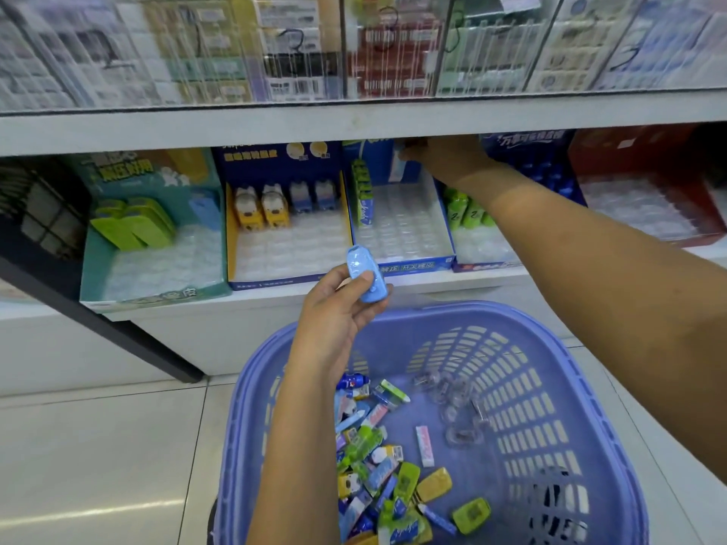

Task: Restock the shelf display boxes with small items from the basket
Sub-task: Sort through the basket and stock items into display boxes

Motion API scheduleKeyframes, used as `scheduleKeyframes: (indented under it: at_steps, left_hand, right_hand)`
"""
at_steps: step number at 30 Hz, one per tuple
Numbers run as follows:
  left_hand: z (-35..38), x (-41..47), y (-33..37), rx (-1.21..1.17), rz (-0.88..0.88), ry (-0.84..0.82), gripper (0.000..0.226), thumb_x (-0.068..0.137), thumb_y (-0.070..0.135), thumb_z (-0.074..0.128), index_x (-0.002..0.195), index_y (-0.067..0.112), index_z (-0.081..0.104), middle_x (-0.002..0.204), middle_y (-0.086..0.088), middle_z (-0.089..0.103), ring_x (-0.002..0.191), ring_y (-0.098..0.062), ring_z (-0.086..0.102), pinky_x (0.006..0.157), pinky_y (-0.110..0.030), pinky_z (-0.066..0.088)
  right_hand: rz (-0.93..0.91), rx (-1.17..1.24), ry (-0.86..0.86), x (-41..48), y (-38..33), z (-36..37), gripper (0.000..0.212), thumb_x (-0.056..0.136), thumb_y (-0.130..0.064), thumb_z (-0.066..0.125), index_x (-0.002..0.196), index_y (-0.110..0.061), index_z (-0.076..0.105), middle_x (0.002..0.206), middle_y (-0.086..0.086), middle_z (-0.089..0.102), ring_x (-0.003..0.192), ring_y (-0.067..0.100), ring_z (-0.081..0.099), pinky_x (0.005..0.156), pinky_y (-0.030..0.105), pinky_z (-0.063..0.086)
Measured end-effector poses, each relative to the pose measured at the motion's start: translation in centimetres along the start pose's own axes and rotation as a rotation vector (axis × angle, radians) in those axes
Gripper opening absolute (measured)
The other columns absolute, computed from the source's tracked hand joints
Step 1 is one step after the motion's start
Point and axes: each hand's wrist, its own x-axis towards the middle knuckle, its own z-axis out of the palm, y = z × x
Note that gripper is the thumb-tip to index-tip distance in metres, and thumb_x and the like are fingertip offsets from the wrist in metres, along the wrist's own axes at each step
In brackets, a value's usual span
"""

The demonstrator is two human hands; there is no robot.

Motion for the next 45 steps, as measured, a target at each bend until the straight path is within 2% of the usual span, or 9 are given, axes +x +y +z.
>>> scheduleKeyframes:
  at_steps: [7,17,23,28,31,34,37,40,45]
  left_hand:
    - [-0.5,0.2,0.2,0.072,0.044,-0.014,0.029,0.084,-0.002,0.063,0.109,0.014,0.063,0.096,-0.005,0.068,0.093,-0.019,0.068,0.073,-0.021,0.055]
    - [0.0,-0.6,0.9,0.137,0.169,0.099,0.026,0.081,0.008,0.071,0.103,0.021,0.068,0.097,-0.001,0.073,0.087,-0.013,0.07,0.072,-0.018,0.054]
    - [-1.8,-1.9,3.7,0.498,0.33,0.217,0.026,0.075,0.013,0.078,0.094,0.023,0.063,0.092,-0.001,0.07,0.085,-0.011,0.067,0.07,-0.014,0.051]
    - [-4.0,-3.6,7.4,0.553,0.444,0.206,0.026,0.07,0.014,0.08,0.085,0.019,0.059,0.081,-0.001,0.072,0.076,-0.009,0.069,0.066,-0.014,0.052]
    - [-5.6,-3.7,9.0,0.501,0.51,0.28,0.028,0.077,0.022,0.075,0.101,0.018,0.061,0.087,0.003,0.071,0.082,-0.008,0.068,0.071,-0.019,0.052]
    - [-7.9,-2.7,9.6,0.869,0.58,0.429,0.043,0.09,0.037,0.059,0.127,0.015,0.055,0.107,0.009,0.066,0.1,0.0,0.061,0.082,-0.013,0.045]
    - [-10.0,-1.3,9.2,1.34,0.51,0.443,0.042,0.093,0.03,0.055,0.128,0.006,0.055,0.13,-0.009,0.057,0.123,-0.023,0.047,0.098,-0.027,0.034]
    - [-10.9,-0.9,8.1,1.535,0.421,0.386,0.036,0.09,0.029,0.059,0.114,0.002,0.06,0.118,-0.015,0.061,0.114,-0.03,0.047,0.1,-0.03,0.026]
    - [-11.4,-0.5,7.5,1.652,0.466,0.372,0.03,0.088,0.037,0.058,0.097,0.008,0.058,0.1,-0.009,0.063,0.101,-0.027,0.05,0.093,-0.029,0.028]
  right_hand:
    - [0.007,-0.185,-0.146,1.4,0.1,0.8,0.025,0.089,-0.017,0.06,0.113,-0.009,0.062,0.118,0.011,0.062,0.111,0.027,0.055,0.094,0.032,0.042]
    - [-0.013,-0.196,0.13,-3.8,-2.9,1.3,0.027,0.09,-0.018,0.055,0.114,-0.008,0.061,0.116,0.011,0.063,0.109,0.025,0.057,0.087,0.023,0.038]
    - [-0.453,-0.174,-0.254,-12.1,-7.2,2.1,0.041,0.087,-0.019,0.063,0.126,-0.028,0.058,0.123,-0.005,0.061,0.104,0.01,0.049,0.085,0.016,0.033]
    - [-0.522,-0.166,-0.341,-12.2,-11.4,4.0,0.042,0.084,-0.023,0.067,0.125,-0.027,0.057,0.092,-0.018,0.062,0.081,0.008,0.053,0.072,0.02,0.041]
    - [-0.512,-0.031,-0.338,-10.9,-13.7,5.2,0.046,0.081,-0.02,0.07,0.122,-0.027,0.052,0.08,-0.013,0.057,0.068,0.004,0.055,0.063,0.015,0.044]
    - [-0.445,0.042,-0.192,-8.8,-15.4,7.2,0.038,0.085,-0.02,0.066,0.121,-0.023,0.053,0.09,-0.006,0.059,0.068,0.0,0.053,0.065,0.015,0.042]
    - [-0.357,0.091,-0.114,-6.0,-17.1,9.7,0.034,0.089,-0.016,0.061,0.122,-0.012,0.056,0.105,0.007,0.064,0.086,0.015,0.059,0.073,0.018,0.04]
    - [-0.344,0.059,-0.113,-3.6,-18.3,12.6,0.031,0.088,-0.011,0.061,0.119,-0.006,0.057,0.115,0.012,0.064,0.103,0.023,0.059,0.082,0.018,0.041]
    - [-0.359,-0.084,-0.134,-2.1,-17.6,15.7,0.025,0.087,-0.01,0.059,0.111,-0.004,0.057,0.11,0.016,0.064,0.101,0.031,0.059,0.085,0.041,0.05]
